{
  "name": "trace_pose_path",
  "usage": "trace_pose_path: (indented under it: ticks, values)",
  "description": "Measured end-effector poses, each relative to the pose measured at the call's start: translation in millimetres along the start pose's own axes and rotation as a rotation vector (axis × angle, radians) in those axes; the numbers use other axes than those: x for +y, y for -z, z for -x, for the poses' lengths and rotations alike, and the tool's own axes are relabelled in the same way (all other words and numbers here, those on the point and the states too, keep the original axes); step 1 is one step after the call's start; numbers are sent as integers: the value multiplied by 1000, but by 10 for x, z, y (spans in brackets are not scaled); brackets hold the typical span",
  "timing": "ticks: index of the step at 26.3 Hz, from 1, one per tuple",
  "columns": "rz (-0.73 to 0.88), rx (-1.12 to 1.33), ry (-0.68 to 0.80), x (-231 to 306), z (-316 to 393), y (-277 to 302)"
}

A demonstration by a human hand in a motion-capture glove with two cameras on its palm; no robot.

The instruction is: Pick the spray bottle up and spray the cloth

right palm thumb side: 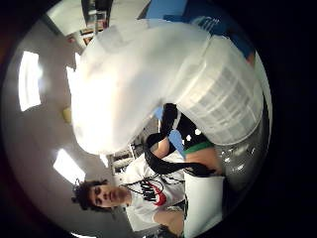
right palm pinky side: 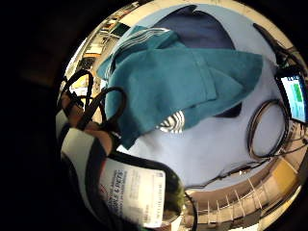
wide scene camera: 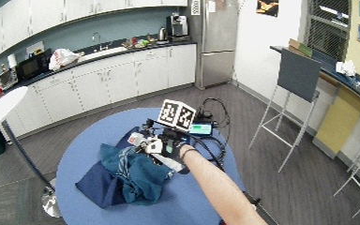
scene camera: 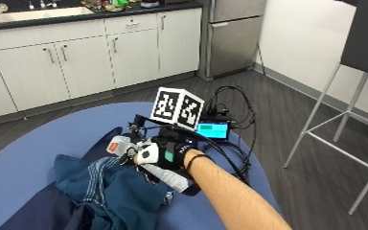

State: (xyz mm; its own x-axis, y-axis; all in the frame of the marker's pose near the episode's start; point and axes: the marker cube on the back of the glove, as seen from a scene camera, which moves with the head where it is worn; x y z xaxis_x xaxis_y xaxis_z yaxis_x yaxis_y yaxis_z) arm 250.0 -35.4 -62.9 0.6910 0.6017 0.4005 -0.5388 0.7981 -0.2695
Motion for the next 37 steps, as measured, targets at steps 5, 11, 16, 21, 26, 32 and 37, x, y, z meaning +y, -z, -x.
trace_pose_path:
  ticks: [5,11,16,21,26,32,37]
  values:
    - [13,4,-14,-40,-38,-71]
    - [21,18,-15,-70,-1,-115]
    - [23,14,-18,-78,12,-111]
    - [27,22,-17,-83,24,-118]
    - [23,20,-18,-91,18,-123]
    - [22,29,-11,-81,40,-126]
    - [19,47,-12,-90,43,-127]
